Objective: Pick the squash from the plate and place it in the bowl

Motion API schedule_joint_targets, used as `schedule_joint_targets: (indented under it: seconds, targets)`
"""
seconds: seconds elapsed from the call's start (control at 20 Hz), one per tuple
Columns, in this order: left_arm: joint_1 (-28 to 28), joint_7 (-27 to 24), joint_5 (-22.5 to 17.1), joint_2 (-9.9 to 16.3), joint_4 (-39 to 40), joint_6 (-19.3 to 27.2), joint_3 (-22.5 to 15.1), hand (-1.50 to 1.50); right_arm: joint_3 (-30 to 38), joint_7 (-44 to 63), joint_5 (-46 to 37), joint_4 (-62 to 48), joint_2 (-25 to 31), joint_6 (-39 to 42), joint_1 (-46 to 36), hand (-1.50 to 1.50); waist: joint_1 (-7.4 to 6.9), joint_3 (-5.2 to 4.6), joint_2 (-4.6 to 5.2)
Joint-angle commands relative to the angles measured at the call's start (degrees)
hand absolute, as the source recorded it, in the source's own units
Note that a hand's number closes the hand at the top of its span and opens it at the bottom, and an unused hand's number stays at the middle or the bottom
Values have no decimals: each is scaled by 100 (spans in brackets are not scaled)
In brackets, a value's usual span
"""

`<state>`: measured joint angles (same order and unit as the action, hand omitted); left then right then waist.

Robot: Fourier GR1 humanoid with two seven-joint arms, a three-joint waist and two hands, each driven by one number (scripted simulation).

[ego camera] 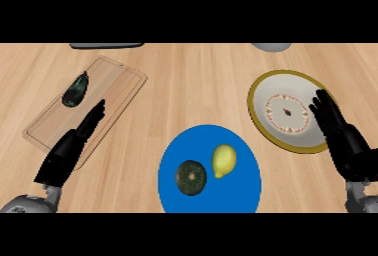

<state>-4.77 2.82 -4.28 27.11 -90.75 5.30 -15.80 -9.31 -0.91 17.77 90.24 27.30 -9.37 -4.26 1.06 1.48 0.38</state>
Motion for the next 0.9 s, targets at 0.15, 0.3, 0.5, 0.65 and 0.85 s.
schedule_joint_targets:
  seconds: [0.15,0.3,0.5,0.65,0.85]
  targets:
    - [-181,159,-811,-761,9,-110,123,0,-1103,-145,-1450,1197,-225,-606,-86,150,-24,-174,-74]
    - [103,192,-1100,-1077,6,-22,84,0,-702,222,-2858,636,1016,-1117,176,150,355,-329,-146]
    - [-113,383,-1505,-1394,-57,-111,138,0,-2056,-175,-3744,1606,-854,-2661,1033,-150,72,-163,-85]
    - [-114,392,-1561,-1293,-103,-206,231,0,-2975,48,-4639,2006,-647,-2311,915,-150,-26,-171,-92]
    - [-133,302,-1468,-1360,101,-176,200,0,-3349,1520,-6353,1911,-551,-2042,813,-150,28,-203,-101]
